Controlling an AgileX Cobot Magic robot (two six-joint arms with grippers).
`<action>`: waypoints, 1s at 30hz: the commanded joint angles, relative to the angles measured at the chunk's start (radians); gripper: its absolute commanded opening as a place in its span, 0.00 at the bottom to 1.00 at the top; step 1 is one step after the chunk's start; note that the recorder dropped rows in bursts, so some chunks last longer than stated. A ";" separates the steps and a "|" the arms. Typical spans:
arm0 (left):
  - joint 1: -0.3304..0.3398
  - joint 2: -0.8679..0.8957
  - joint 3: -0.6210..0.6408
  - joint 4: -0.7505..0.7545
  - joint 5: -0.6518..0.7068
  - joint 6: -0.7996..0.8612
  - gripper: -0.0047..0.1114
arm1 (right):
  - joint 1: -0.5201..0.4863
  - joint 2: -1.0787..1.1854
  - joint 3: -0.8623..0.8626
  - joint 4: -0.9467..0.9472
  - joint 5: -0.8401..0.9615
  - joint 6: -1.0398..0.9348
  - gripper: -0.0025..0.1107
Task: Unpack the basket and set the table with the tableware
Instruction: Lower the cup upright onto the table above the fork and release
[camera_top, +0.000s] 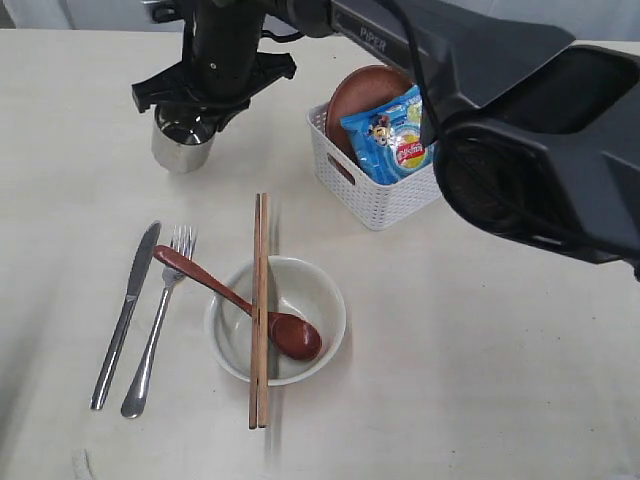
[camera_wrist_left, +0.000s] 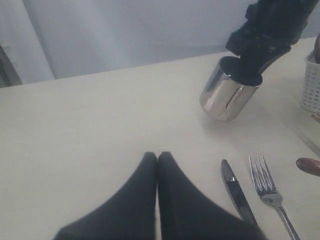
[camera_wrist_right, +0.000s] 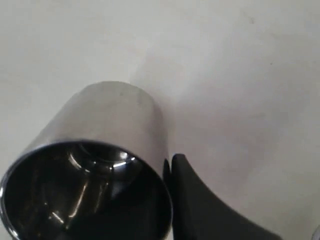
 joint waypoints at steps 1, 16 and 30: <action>0.002 -0.003 0.002 -0.001 -0.006 0.000 0.04 | -0.004 0.052 -0.070 -0.019 0.038 0.019 0.02; 0.002 -0.003 0.002 -0.001 -0.006 0.000 0.04 | 0.046 0.057 -0.074 -0.132 0.088 -0.036 0.02; 0.002 -0.003 0.002 -0.001 -0.006 0.000 0.04 | 0.044 0.057 -0.074 -0.090 0.088 -0.099 0.32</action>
